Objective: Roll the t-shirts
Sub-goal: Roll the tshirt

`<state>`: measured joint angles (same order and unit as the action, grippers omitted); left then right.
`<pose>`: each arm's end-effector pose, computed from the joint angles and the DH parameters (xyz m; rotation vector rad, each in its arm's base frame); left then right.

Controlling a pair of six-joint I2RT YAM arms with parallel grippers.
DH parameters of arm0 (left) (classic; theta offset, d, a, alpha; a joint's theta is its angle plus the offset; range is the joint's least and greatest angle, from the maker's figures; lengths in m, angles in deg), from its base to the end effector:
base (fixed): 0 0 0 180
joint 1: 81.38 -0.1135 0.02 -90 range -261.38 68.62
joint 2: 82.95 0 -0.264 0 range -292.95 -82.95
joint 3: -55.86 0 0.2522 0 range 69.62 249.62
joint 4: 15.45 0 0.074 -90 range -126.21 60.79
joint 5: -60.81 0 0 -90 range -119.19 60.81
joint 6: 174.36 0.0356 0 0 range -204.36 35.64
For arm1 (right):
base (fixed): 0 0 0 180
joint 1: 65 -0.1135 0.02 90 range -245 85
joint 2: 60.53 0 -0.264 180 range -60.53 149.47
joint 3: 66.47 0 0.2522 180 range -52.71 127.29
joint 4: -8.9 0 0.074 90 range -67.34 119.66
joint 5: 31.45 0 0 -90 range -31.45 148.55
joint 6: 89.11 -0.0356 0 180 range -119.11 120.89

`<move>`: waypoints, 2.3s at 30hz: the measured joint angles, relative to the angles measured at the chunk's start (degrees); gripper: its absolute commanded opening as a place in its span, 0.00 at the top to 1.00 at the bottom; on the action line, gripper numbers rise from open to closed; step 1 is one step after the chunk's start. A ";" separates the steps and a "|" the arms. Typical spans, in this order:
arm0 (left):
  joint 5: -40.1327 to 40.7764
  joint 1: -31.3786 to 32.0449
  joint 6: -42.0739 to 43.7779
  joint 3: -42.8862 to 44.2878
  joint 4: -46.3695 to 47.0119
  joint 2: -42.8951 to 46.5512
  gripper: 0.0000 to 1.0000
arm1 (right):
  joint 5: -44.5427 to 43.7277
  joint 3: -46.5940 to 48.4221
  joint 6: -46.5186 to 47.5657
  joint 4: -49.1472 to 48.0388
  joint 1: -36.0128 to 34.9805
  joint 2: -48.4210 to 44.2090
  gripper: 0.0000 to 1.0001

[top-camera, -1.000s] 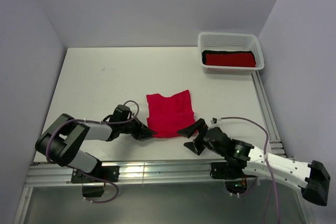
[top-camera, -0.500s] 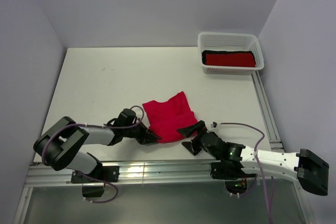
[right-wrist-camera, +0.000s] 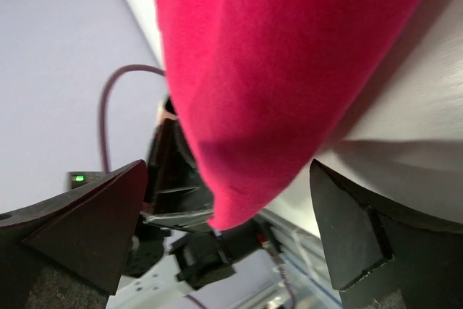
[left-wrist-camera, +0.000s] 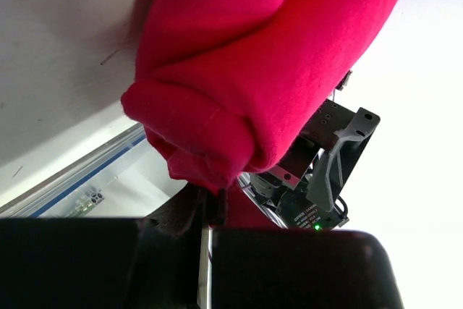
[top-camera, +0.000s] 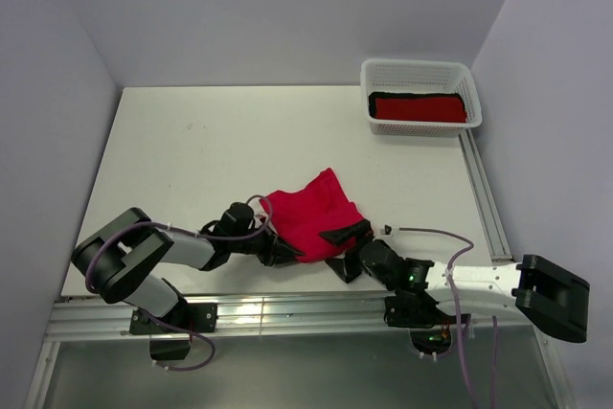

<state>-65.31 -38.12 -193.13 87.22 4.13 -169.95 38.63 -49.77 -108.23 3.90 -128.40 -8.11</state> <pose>0.1543 -0.1740 0.1085 0.9699 -2.2484 1.3832 0.0808 0.1342 0.1206 1.1613 2.1330 1.3445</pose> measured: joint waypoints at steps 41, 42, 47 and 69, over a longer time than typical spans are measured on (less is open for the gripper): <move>-2.38 0.33 2.56 -3.50 4.79 0.68 0.63 | 2.36 0.04 -0.59 1.57 3.08 5.79 1.00; -2.97 0.35 3.74 -2.56 2.10 0.96 0.53 | 3.10 0.07 0.26 3.21 3.91 5.07 1.00; -6.19 -0.48 10.82 0.46 -13.88 4.72 0.41 | 7.91 2.93 5.33 14.05 9.20 2.51 1.00; 8.33 -7.61 41.00 37.73 -51.15 -4.37 0.64 | 13.62 36.92 38.14 59.12 19.34 21.24 1.00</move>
<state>-56.98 -45.72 -152.13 124.95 -47.01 -174.33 52.25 -12.86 -70.09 63.02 -109.05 13.14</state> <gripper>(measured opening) 0.423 0.167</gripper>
